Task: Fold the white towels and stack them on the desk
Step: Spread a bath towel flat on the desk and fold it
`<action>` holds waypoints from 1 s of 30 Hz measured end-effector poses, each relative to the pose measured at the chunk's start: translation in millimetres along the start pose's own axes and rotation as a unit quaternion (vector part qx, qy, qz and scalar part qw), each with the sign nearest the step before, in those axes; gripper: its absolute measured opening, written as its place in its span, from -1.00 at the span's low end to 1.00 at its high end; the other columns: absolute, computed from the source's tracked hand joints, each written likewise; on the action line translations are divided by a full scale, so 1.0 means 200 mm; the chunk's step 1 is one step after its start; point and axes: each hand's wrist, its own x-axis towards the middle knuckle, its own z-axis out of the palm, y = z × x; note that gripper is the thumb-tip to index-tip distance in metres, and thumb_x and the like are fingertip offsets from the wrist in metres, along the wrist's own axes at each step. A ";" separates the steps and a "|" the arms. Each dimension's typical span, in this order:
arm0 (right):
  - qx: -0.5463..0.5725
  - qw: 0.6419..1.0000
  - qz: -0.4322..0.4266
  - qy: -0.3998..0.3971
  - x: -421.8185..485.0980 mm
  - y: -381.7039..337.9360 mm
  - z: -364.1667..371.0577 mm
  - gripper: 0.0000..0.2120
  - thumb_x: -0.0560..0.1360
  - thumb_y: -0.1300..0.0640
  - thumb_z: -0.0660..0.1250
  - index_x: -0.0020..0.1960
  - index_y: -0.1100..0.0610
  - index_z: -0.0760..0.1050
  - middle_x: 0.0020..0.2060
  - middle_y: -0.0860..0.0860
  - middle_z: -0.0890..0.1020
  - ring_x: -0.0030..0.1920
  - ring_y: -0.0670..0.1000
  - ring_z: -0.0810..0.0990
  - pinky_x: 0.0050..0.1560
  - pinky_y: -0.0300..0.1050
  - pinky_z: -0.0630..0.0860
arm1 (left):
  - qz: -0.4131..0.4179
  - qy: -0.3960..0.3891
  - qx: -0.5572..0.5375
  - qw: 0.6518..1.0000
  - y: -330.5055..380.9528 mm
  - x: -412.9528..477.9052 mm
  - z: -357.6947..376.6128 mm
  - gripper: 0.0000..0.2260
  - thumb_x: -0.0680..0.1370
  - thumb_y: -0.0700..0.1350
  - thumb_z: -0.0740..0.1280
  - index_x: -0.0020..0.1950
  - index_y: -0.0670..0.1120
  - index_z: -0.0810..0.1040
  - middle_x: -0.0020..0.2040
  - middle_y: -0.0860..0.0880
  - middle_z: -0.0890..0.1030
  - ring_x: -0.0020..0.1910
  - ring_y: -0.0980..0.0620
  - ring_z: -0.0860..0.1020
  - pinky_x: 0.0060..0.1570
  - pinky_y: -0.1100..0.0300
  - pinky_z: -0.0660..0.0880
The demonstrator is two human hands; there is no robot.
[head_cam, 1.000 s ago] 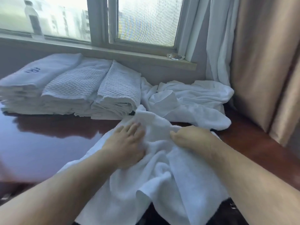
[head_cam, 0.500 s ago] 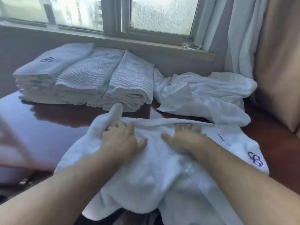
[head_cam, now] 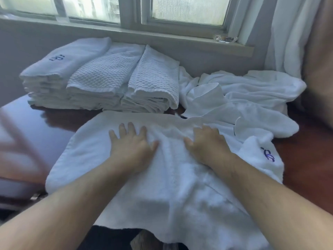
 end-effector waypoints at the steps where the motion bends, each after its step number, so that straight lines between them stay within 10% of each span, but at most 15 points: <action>1: -0.009 0.999 0.005 0.044 -0.03 0.04 -0.03 -0.57 0.59 -0.12 0.13 0.30 0.11 0.49 0.30 0.12 0.47 0.33 0.20 0.37 0.25 0.05 0.37 | 0.037 0.061 0.005 0.997 0.06 -0.01 -0.01 -0.52 0.63 0.11 0.08 0.54 0.02 0.22 0.54 -0.16 0.23 0.51 -0.20 0.17 0.45 -0.20 0.13; 3: 0.017 0.996 -0.019 0.085 -0.10 0.14 -0.08 -0.79 0.55 -0.03 0.20 0.00 0.06 0.54 0.01 0.02 0.57 0.11 0.15 0.50 0.01 -0.03 0.42 | 0.162 0.144 -0.093 0.972 0.22 -0.04 0.00 -0.61 0.61 -0.04 0.16 0.45 0.02 0.38 0.40 -0.08 0.41 0.36 -0.16 0.34 0.31 -0.03 0.31; 8: 0.008 0.993 -0.011 -0.118 -0.26 0.44 -0.27 -0.61 0.62 -0.18 0.16 -0.25 0.05 0.41 -0.29 -0.09 0.53 -0.19 -0.02 0.49 -0.24 -0.12 0.31 | 0.204 -0.059 -0.075 0.974 0.50 -0.05 0.07 -0.42 0.59 0.37 -0.02 0.57 0.20 0.15 0.63 -0.04 0.08 0.59 -0.12 0.01 0.50 -0.21 -0.01; 14: -0.204 0.928 0.234 -0.206 -0.37 0.79 -0.48 -0.64 0.59 0.00 0.16 0.34 0.04 0.49 0.18 -0.03 0.54 0.15 0.09 0.52 0.29 0.06 0.46 | 0.180 -0.093 -0.036 0.979 0.53 0.01 0.06 -0.38 0.59 0.34 -0.03 0.62 0.21 -0.06 0.66 0.00 -0.16 0.62 -0.17 -0.17 0.50 -0.33 -0.15; 17: -0.237 0.911 0.302 -0.148 -0.42 0.76 -0.47 -0.68 0.59 0.02 0.16 0.29 0.00 0.52 0.23 -0.02 0.54 0.27 0.11 0.52 0.25 0.03 0.43 | 0.163 -0.099 -0.051 0.980 0.60 -0.01 0.04 -0.42 0.62 0.15 0.04 0.62 0.07 0.03 0.66 -0.10 -0.11 0.61 -0.22 -0.13 0.51 -0.33 -0.12; 20: -0.108 0.967 0.210 -0.091 -0.40 0.63 -0.33 -0.86 0.60 0.07 0.19 0.05 0.07 0.50 0.15 0.09 0.60 0.16 0.16 0.57 0.04 -0.05 0.42 | 0.181 -0.058 -0.082 0.978 0.63 -0.05 0.09 -0.43 0.61 0.11 -0.01 0.60 -0.01 0.03 0.65 -0.10 -0.09 0.61 -0.16 -0.11 0.52 -0.27 -0.13; 23: 0.023 0.983 0.167 -0.066 -0.37 0.56 -0.17 -0.54 0.62 -0.15 0.08 0.32 0.14 0.42 0.42 0.15 0.45 0.39 0.20 0.41 0.37 0.10 0.33 | 0.182 -0.042 -0.073 0.980 0.59 -0.06 0.12 -0.41 0.60 0.21 -0.06 0.62 0.05 0.00 0.66 -0.05 -0.11 0.62 -0.13 -0.12 0.53 -0.26 -0.16; 26: 0.050 0.952 0.302 -0.017 -0.35 0.69 -0.08 -0.19 0.59 -0.37 -0.07 0.63 0.17 0.07 0.60 0.23 0.13 0.58 0.31 0.07 0.54 0.31 -0.01 | 0.176 -0.056 -0.056 0.981 0.56 -0.06 0.12 -0.40 0.60 0.26 -0.10 0.63 0.13 -0.07 0.66 -0.03 -0.15 0.62 -0.13 -0.16 0.51 -0.29 -0.20; 30: 0.062 0.877 0.475 0.033 -0.35 0.98 -0.14 -0.12 0.53 -0.46 -0.09 0.62 0.15 0.11 0.56 0.22 0.21 0.53 0.29 0.18 0.51 0.26 0.14 | 0.186 -0.081 -0.032 0.979 0.58 -0.10 0.11 -0.45 0.60 0.23 -0.13 0.59 0.27 -0.19 0.65 -0.08 -0.19 0.61 -0.19 -0.21 0.47 -0.38 -0.23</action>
